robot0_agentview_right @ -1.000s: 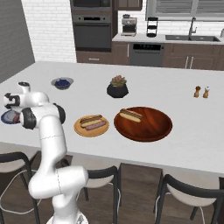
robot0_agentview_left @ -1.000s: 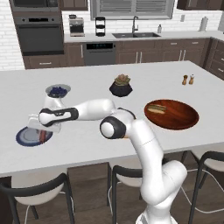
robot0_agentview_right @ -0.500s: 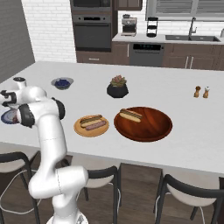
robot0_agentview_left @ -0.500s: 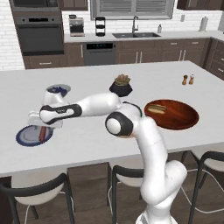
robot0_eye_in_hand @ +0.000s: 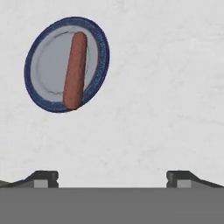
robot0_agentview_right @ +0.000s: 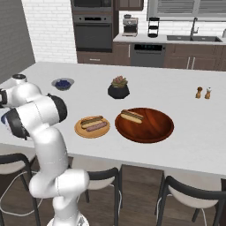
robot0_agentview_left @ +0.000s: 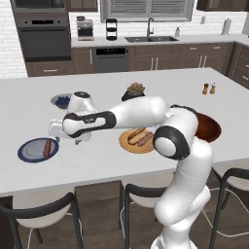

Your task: Place one bun and one sausage from the bowl on each plate.

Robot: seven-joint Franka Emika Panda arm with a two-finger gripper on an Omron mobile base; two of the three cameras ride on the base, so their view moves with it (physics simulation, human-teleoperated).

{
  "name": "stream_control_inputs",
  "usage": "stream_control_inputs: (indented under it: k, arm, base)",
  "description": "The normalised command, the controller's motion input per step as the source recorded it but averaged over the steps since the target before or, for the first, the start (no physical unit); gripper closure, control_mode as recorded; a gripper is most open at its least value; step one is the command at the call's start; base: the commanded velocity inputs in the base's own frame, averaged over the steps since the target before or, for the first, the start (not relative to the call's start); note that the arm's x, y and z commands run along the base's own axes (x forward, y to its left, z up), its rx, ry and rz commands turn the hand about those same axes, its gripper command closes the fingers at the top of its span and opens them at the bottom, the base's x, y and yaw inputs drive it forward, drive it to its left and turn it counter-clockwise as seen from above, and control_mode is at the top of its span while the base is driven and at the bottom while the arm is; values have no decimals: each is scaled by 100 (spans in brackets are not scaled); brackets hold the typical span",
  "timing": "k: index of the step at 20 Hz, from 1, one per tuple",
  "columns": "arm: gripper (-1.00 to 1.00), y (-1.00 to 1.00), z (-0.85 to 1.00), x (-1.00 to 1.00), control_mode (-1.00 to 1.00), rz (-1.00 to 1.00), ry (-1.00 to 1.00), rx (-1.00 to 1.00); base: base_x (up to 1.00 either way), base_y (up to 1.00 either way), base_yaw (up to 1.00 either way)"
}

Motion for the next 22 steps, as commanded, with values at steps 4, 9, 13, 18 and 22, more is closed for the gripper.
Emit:
stream_control_inputs:
  k: [4,9,13,18,22]
  arm:
    - [-100,-100,56,-60,-100,-13,0,0]
    - [-100,-100,47,-48,-100,-9,0,-3]
    - [-100,-100,55,-18,-100,-5,1,-7]
    - [-100,-100,43,-5,-100,-30,11,-4]
    - [-100,-95,20,15,-100,-69,29,-3]
  base:
    - [0,0,0]
    - [0,0,0]
    - [0,0,0]
    - [0,0,0]
    - [0,0,0]
